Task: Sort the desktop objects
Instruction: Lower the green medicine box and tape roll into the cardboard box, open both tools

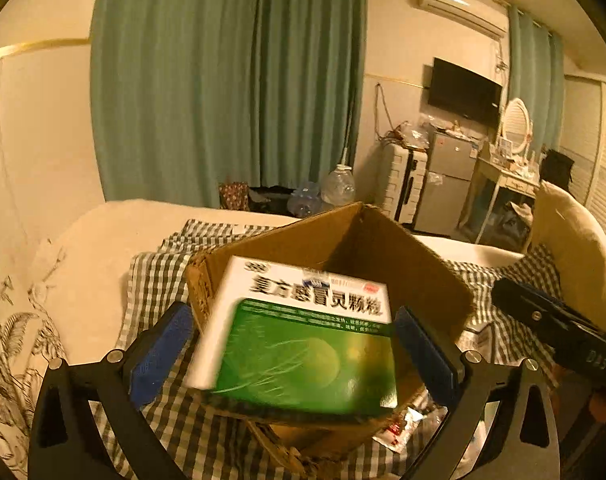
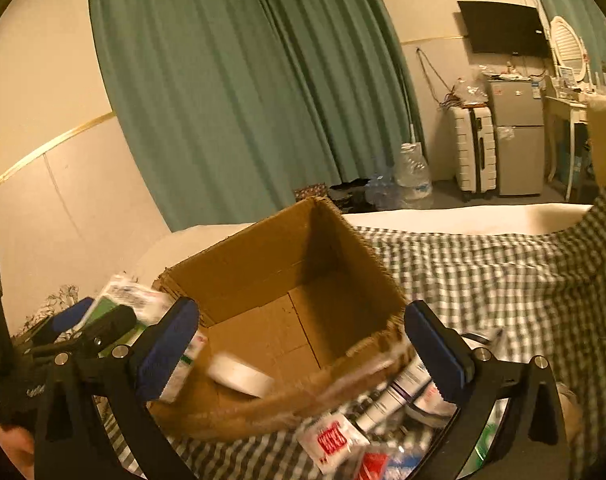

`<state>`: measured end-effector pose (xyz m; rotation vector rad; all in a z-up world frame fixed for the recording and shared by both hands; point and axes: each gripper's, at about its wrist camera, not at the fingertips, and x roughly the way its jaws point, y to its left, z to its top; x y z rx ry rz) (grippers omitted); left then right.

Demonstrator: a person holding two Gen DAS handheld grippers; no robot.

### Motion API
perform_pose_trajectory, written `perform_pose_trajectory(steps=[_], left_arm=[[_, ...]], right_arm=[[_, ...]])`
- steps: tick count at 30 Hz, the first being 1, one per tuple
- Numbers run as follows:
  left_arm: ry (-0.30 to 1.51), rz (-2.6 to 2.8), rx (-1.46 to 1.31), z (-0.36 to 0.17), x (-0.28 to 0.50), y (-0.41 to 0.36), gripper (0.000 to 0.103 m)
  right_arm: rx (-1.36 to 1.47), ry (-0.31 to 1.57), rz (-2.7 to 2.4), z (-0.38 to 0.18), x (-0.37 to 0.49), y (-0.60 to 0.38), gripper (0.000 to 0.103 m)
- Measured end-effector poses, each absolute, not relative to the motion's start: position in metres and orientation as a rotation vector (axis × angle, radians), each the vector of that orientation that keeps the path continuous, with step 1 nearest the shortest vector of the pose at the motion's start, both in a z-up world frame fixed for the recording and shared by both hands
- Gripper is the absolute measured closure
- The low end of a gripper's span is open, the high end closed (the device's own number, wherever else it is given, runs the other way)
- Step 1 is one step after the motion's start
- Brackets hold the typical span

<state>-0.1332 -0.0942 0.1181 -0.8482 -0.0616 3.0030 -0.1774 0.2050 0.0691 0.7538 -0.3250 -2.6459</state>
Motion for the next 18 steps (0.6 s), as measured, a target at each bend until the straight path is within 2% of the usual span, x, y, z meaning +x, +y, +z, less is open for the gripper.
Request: perform_pose_trajectory(steps=[4,7,10,18], left_arm=[[-0.053,2.955,-0.802,0.135,-0.135,-0.082,0.0],[-0.032,2.978,-0.911,0.137,-0.145,-0.075,0.0],[-0.131,2.988,-0.882,0.142,-0.124,-0.076,0.0],[-0.222,2.984,-0.96,0.097,-0.044,-0.067,0.0]], right_arm=[[0.751,-0.335,-2.672,0.082,-0.145,0.223,0.0],[0.751,-0.331,-2.696,0.09,-0.12,0.237,0.0],[0.745,-0.318,-2.729,0.092,-0.096,0.25,0.0],[0.833,-0.265,-2.762,0.062,-0.05,0.264,0.0]])
